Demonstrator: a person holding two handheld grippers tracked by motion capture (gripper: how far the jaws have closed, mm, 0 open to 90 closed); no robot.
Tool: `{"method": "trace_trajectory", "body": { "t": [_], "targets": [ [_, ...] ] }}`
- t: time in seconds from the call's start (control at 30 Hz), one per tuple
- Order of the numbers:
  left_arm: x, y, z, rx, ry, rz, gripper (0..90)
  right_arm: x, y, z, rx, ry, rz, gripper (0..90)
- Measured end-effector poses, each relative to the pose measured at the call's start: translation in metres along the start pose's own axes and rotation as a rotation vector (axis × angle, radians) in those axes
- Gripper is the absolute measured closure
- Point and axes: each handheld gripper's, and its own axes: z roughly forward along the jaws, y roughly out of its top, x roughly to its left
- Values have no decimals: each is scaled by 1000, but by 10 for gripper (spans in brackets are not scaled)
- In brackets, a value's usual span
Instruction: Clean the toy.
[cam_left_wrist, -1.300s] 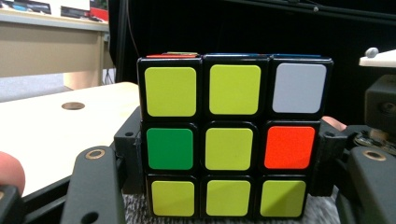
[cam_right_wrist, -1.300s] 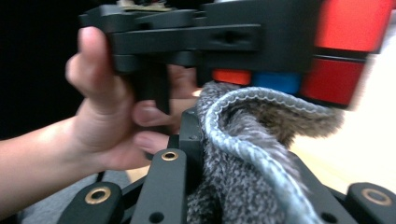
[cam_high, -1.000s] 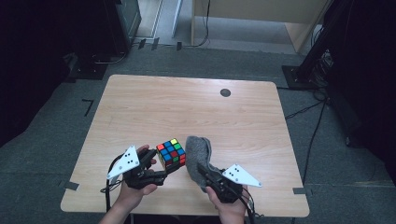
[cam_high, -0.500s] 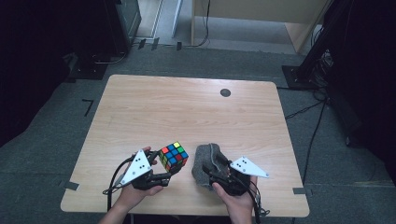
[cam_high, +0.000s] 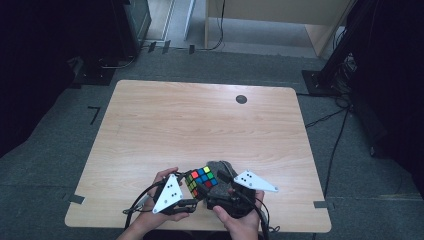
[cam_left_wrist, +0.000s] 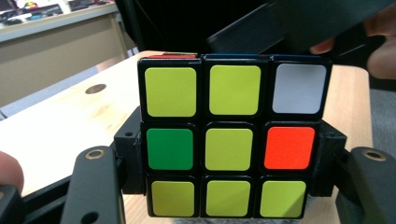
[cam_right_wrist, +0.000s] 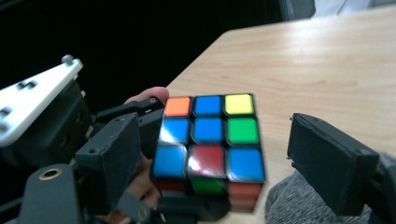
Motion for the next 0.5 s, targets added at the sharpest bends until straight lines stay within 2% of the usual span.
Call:
{"method": "trace_trajectory", "body": {
  "t": [0.07,0.13,0.17,0.2,0.27,0.37,0.5],
  "targets": [
    [-6,1,2,5,5,31,340,1,-1,3,26,0,6,192],
    [-10,2,3,2,3,52,340,3,-3,5,51,-30,3,249],
    [-12,3,3,-1,2,56,340,3,-4,5,52,-38,6,305],
    [-12,3,4,0,2,53,340,3,-5,5,48,-55,0,320],
    [-13,2,5,6,5,56,340,4,-5,4,42,-67,-2,330],
    [-15,3,6,9,23,72,332,9,-7,4,39,-116,-27,340],
    [-17,6,6,17,28,84,316,13,-10,8,61,-128,-59,341]
  ]
}}
